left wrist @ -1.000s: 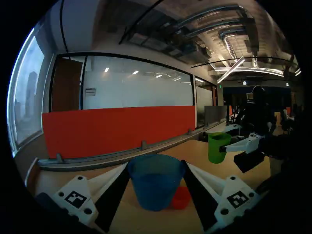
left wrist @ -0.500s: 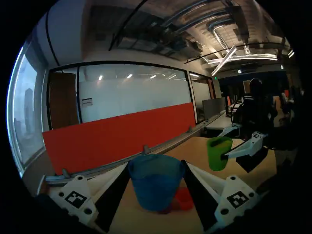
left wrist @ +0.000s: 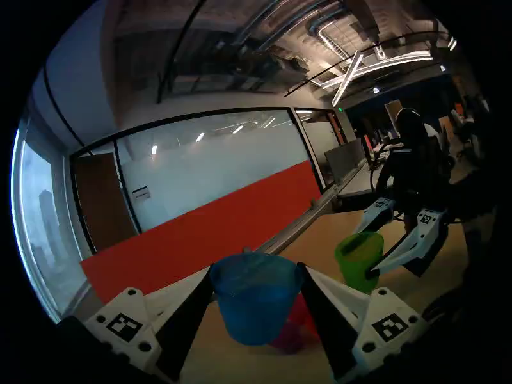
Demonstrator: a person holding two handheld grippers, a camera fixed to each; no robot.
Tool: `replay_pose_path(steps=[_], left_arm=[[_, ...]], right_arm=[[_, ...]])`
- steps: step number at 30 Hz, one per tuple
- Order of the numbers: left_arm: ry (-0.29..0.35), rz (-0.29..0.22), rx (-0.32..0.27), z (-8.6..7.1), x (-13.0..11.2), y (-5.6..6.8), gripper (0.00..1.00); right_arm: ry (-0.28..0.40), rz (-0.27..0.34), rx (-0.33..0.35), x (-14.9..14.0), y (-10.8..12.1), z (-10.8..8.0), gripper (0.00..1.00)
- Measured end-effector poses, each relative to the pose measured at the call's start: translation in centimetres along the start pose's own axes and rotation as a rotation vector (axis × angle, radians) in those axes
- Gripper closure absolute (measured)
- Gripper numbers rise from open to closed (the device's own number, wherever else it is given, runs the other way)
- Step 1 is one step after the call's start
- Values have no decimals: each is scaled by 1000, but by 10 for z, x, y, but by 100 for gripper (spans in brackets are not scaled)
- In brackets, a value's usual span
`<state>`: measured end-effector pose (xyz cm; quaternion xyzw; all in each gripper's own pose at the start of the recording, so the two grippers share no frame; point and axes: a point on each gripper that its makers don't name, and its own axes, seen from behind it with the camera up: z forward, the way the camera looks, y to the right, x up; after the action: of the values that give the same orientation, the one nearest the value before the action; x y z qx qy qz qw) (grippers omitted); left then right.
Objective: Pour water
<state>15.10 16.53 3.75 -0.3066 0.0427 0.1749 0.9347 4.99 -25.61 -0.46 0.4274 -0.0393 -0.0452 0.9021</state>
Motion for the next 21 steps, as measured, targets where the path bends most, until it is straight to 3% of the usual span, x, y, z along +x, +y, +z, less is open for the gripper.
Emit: replay_pose_path(steps=[11,21], left_arm=[[-8,134,-8,2,15,9,11],[-20,213,-11,2,22,10,11]], right_arm=[[-5,4,52,-5,-23,12,10],[-12,9,86,-8,-37,22,10]])
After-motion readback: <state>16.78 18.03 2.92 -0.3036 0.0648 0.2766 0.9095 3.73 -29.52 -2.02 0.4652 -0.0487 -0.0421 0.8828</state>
